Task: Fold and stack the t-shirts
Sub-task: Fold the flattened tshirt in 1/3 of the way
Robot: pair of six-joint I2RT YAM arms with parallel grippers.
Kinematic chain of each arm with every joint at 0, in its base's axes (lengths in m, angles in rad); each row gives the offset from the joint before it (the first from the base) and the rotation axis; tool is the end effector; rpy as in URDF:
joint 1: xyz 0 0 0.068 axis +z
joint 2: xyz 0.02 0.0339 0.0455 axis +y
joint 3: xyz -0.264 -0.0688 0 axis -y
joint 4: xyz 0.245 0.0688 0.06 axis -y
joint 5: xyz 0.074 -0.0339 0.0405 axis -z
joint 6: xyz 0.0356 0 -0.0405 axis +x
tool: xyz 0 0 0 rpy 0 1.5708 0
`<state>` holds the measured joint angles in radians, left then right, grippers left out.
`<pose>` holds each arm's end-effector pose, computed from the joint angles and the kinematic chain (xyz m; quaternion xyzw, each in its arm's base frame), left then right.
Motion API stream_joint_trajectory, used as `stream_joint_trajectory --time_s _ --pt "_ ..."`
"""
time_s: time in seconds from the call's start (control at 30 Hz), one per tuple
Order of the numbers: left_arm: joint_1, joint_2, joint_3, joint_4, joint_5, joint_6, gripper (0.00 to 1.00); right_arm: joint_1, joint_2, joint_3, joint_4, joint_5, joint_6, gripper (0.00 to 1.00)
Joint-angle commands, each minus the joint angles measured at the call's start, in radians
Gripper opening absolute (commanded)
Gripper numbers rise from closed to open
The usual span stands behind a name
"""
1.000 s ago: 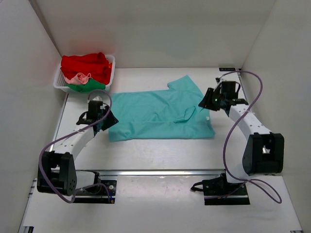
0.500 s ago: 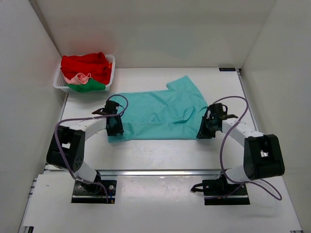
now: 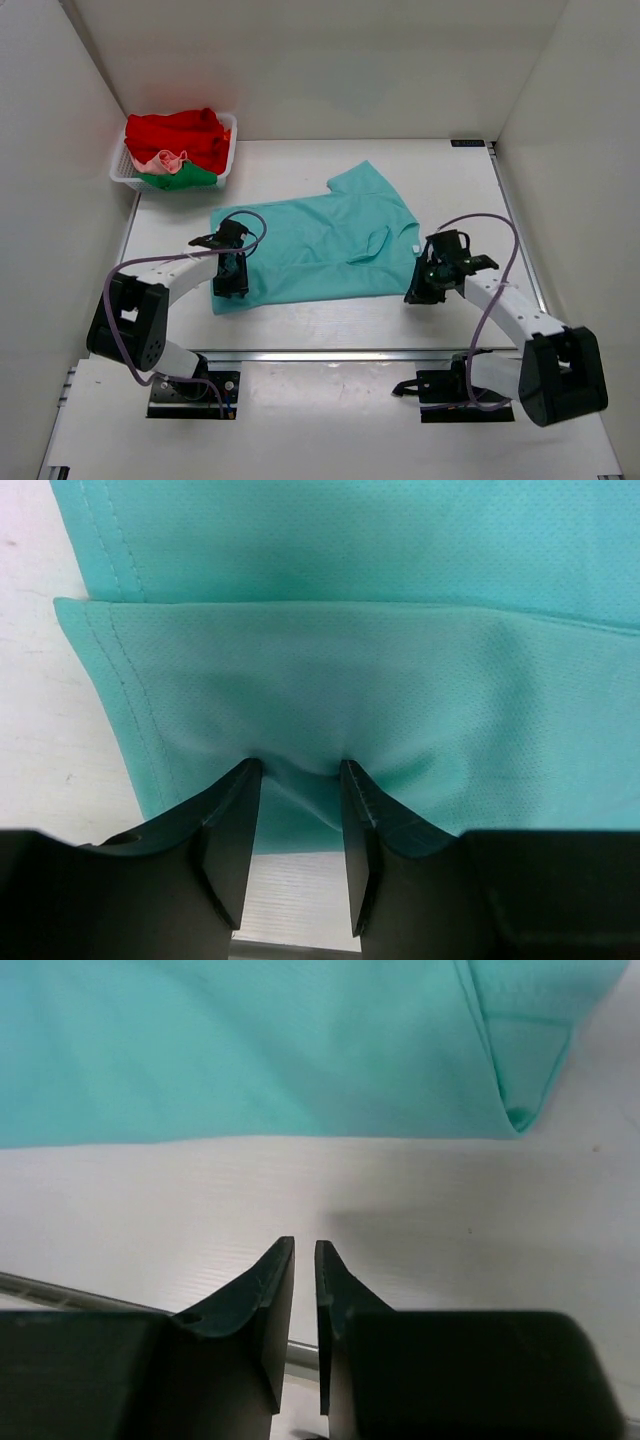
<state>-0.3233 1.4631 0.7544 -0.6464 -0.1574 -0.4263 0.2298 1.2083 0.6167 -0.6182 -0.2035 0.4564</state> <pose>0.2294 -0.0710 0.1554 -0.0595 0.9894 0.0335 0.1285 0.1947 0.0529 0.1717 0.0925 0.9745 0.1542 0.1346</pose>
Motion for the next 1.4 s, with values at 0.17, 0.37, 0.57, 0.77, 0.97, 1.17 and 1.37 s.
stream_joint_trajectory --time_s 0.17,0.37,0.57,0.77,0.97,1.17,1.37 --pt "0.004 0.005 -0.038 -0.085 -0.007 0.023 0.45 -0.067 0.087 0.133 0.19 -0.022 -0.012 0.1" --pt "0.02 -0.03 -0.049 -0.075 -0.022 0.015 0.43 0.009 0.249 0.16 0.15 0.085 0.019 0.06" --pt "0.009 -0.066 -0.061 -0.07 -0.001 0.021 0.4 0.017 0.117 -0.041 0.068 0.144 0.145 0.0" --pt "0.009 -0.063 -0.061 -0.058 0.03 0.034 0.47 0.057 -0.055 -0.094 -0.073 0.173 0.244 0.0" --pt "0.038 -0.142 -0.058 -0.064 0.083 0.056 0.49 0.077 -0.159 -0.014 -0.265 0.204 0.255 0.0" --pt "0.145 -0.253 0.054 -0.114 0.168 0.098 0.5 -0.033 -0.253 0.104 -0.307 0.115 0.156 0.0" --pt "0.153 -0.225 0.247 -0.119 0.18 0.119 0.62 -0.006 -0.029 0.382 -0.235 0.127 0.038 0.21"
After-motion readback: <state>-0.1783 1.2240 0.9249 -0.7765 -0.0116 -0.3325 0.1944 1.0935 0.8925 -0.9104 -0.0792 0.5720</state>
